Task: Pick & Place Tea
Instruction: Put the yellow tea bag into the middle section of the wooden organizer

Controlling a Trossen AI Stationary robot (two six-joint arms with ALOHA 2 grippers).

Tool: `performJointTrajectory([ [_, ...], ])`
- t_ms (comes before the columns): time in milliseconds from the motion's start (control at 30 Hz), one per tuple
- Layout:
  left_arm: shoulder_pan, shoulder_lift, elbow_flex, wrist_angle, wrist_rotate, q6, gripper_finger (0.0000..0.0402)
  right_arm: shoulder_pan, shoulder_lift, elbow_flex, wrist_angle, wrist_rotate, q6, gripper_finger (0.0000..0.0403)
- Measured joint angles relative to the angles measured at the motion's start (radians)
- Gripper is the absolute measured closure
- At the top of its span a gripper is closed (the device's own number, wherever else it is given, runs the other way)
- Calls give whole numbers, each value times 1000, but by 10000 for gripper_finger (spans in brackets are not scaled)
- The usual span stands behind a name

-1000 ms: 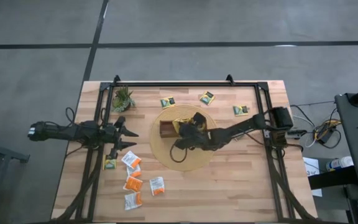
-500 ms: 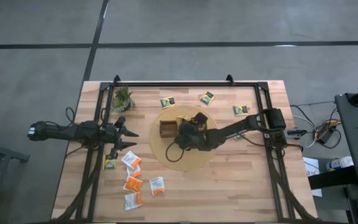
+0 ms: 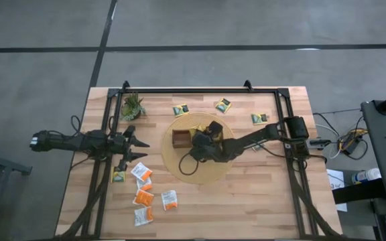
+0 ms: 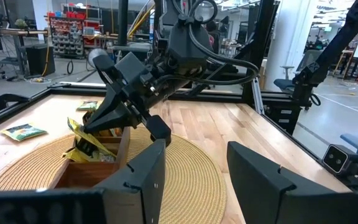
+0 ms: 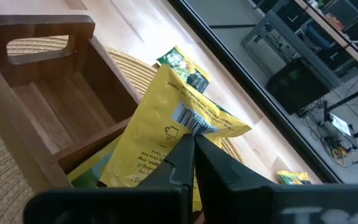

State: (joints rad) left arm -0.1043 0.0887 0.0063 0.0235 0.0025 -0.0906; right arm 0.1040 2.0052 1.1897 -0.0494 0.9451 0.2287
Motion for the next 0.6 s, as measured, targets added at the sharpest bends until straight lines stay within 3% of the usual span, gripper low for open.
performJointTrajectory([
  [200, 0, 0, 0, 0, 0, 0, 235, 0, 0, 0, -17, -1, -52, 377],
  [600, 0, 0, 0, 0, 0, 0, 235, 3, -10, 52, -158, -1, -72, 286],
])
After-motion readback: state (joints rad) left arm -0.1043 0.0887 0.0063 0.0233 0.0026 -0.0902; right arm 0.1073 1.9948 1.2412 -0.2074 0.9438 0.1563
